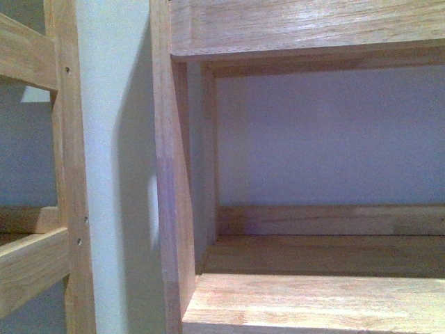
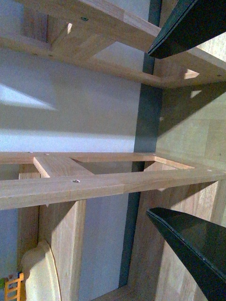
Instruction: Put away toys
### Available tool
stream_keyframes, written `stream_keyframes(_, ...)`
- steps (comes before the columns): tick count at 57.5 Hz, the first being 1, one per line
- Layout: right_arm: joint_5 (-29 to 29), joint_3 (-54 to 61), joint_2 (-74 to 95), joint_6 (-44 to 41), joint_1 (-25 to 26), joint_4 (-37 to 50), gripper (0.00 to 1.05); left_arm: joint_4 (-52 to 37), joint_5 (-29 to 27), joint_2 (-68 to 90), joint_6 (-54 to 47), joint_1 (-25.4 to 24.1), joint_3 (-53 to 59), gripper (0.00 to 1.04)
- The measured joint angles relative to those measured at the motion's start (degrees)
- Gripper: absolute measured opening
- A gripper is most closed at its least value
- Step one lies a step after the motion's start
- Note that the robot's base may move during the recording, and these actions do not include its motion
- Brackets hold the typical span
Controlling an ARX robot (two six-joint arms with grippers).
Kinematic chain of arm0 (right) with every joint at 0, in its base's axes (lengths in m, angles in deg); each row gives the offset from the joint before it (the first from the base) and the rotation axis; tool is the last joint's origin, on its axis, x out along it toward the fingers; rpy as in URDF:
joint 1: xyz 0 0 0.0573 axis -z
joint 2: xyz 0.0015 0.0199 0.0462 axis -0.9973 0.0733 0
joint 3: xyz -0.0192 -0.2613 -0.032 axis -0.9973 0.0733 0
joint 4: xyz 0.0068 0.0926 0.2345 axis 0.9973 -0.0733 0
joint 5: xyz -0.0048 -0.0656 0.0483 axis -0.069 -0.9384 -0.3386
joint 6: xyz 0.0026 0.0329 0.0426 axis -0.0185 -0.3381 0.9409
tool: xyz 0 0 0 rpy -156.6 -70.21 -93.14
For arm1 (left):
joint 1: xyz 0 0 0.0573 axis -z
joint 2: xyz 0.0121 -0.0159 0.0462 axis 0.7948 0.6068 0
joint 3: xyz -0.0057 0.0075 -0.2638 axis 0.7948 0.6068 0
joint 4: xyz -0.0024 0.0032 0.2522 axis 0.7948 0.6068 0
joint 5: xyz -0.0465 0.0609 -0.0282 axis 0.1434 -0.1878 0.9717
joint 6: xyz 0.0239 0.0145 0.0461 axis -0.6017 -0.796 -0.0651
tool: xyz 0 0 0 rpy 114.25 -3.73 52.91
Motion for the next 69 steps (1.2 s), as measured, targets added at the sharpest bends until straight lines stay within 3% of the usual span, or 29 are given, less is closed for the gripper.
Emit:
stream_keyframes(5,0.0,1.3,-1.0,-0.2,0.0,0.2,0.03,0.0,0.0,0.0,0.0,0.0,0.0,0.98)
stream_keyframes(16,0.1,3.5,-8.1,-0.3,0.1,-4.9,0.04,0.0,0.0,0.0,0.0,0.0,0.0,0.98)
stream_keyframes(69,0.2,9.2,-14.4,-0.3,0.1,-4.3,0.04,0.0,0.0,0.0,0.0,0.0,0.0,0.98)
